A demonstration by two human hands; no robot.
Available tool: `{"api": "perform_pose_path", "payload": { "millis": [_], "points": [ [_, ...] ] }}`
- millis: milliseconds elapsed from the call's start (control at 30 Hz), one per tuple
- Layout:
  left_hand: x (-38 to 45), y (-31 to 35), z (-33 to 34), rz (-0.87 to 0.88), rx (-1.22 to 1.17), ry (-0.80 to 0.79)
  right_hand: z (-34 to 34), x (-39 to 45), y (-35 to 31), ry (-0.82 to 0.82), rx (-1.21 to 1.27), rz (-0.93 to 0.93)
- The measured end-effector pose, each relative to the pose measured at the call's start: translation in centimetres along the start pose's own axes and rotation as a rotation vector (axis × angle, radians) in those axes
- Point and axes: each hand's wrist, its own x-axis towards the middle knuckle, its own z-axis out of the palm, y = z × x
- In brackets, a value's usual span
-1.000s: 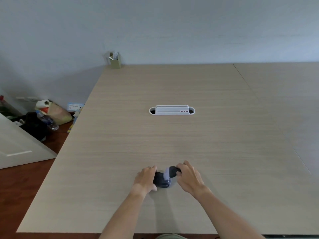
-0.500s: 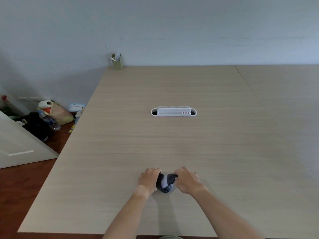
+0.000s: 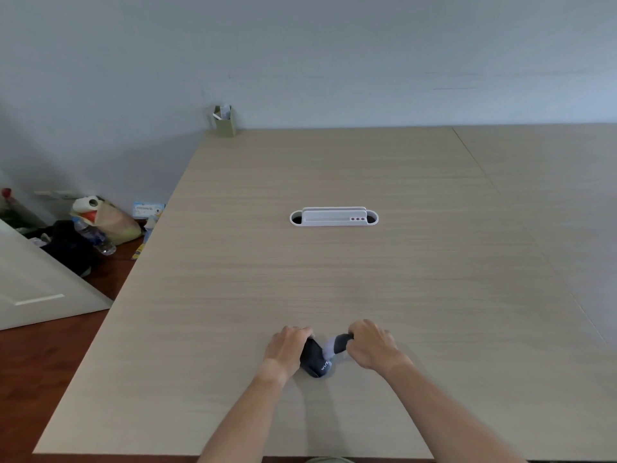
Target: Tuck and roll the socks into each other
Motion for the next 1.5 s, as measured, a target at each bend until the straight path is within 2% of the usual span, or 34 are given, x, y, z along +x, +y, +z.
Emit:
{"api": "perform_pose_path", "payload": {
  "millis": [100,167,267,333,433,533,633,700,833,967,1067,1133,1233,1300,1367,1500],
  "points": [
    [0.1,0.1,0.6,0.011,0.019,0.023,0.8,0.2,0.1,-0.032,0.125,-0.069],
    [-0.1,0.3,1.2,-0.023,-0.020,0.034,1.2,-0.2,0.3,-0.040,0.061,-0.085],
    [-0.8,1.4,2.1,-0.140,-0.143,0.020,1.1,-0.4,0.9,0.031,-0.037,-0.040],
    [-1.3,2.3,2.9,-0.229,-0.256,0.033,1.1,-0.3,0.8,0.049,0.043,-0.020],
    [-1.8,2.9,3.8,-0.310,-0.407,0.127,1.6,0.3,0.3,-0.018,0.179,-0.080],
    [-2.0,2.8,3.8,-0.295,-0.462,0.152,1.6,0.7,1.2,-0.050,0.149,-0.056],
    [-2.2,2.0,3.5,-0.247,-0.484,0.107,0.9,1.1,1.7,-0.003,0.185,-0.004],
    [-2.3,1.5,3.1,-0.208,-0.489,0.074,0.8,1.0,0.8,0.007,0.232,-0.052],
    [-2.2,0.8,2.3,-0.147,-0.463,-0.010,2.1,0.6,0.1,-0.098,0.175,-0.127],
    [-1.8,0.3,2.1,-0.077,-0.368,-0.059,1.6,0.5,1.3,-0.026,0.119,-0.001],
    [-1.6,0.5,1.9,-0.063,-0.342,-0.035,0.9,0.2,0.3,0.004,0.182,-0.063],
    [-1.7,1.0,1.9,-0.085,-0.342,0.030,1.4,0.1,-0.2,-0.035,0.186,-0.114],
    [-1.8,1.7,2.3,-0.171,-0.389,0.102,1.8,-0.8,-0.5,-0.024,0.120,-0.071],
    [-1.9,2.0,2.5,-0.219,-0.425,0.094,1.7,-0.9,-0.3,0.038,0.028,-0.013],
    [-2.0,2.3,2.7,-0.252,-0.465,0.079,1.6,-0.7,-0.2,0.093,0.053,0.014],
    [-1.8,2.7,2.7,-0.281,-0.499,0.049,1.7,-0.4,-0.6,-0.015,0.159,-0.083]
  ]
}}
